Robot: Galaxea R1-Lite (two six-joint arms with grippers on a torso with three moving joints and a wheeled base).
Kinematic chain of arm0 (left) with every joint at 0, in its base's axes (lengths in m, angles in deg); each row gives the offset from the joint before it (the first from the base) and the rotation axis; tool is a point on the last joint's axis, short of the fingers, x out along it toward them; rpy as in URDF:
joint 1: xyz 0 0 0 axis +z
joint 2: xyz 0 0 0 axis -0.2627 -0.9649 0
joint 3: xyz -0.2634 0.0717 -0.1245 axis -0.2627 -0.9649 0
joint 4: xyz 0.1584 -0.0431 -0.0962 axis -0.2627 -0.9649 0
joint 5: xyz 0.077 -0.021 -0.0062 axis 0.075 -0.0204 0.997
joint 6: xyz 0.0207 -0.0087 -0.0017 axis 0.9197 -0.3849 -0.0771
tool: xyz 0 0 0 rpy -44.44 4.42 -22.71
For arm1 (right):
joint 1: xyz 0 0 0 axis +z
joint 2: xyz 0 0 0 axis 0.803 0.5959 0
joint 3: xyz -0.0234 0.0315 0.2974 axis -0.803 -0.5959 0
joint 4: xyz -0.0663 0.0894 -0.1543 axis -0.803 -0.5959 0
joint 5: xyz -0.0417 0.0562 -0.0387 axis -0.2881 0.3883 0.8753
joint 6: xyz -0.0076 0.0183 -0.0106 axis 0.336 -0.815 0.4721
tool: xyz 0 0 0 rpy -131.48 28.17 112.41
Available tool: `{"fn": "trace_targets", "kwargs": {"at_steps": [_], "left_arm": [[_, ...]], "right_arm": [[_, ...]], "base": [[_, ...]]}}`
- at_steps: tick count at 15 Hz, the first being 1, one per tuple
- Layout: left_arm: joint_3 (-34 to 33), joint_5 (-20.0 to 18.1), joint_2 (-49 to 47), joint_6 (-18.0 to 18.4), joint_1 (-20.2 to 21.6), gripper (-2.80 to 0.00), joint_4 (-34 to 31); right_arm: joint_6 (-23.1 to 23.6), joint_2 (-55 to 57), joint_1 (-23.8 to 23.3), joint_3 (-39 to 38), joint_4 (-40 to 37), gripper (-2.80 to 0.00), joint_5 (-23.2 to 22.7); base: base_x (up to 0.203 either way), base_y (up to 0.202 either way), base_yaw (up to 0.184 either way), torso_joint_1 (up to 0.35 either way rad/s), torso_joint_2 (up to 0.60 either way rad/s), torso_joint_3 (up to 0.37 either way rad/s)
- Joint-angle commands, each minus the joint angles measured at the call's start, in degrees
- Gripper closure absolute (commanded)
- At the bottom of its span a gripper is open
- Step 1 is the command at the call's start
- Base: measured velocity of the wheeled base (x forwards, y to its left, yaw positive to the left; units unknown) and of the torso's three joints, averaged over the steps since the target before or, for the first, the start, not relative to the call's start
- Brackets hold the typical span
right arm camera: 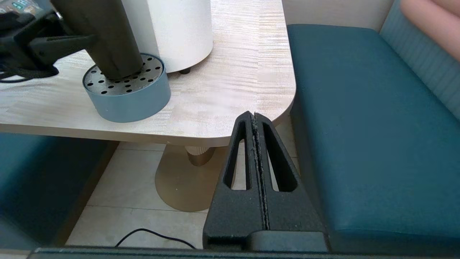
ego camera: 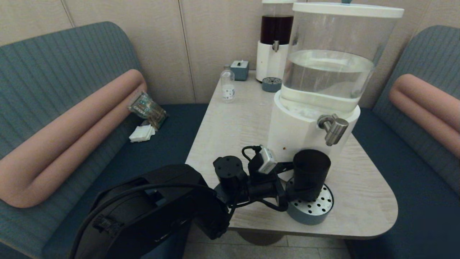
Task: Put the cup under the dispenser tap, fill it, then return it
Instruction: Place it under the water dispenser
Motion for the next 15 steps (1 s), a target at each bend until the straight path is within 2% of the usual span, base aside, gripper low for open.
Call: {"fn": "trace_targets", "kwargs": {"at_steps": [1,11,15], "left_arm": [[0.23,-0.17,-0.37,-0.07,-0.01,-2.80,0.73],[-0.43,0.59,-0.21,0.15,0.01,-2.80,0.73],[-5.78,0.53,2.80,0.86,0.08,-2.80,0.73]], "right_arm": [[0.00,-0.02,-0.04,-0.88,-0.01,0.00,0.00],[0.00,-0.02,0.05,-0.85,0.00,0.00,0.00],[0.00,-0.02,-0.04,-0.84,0.00,0.00,0.00]], "base": [[0.000,0.000,0.000,0.000,0.00,0.000],[0.000,0.000,0.000,0.000,0.00,0.000],[0.000,0.000,0.000,0.000,0.00,0.000]]}}
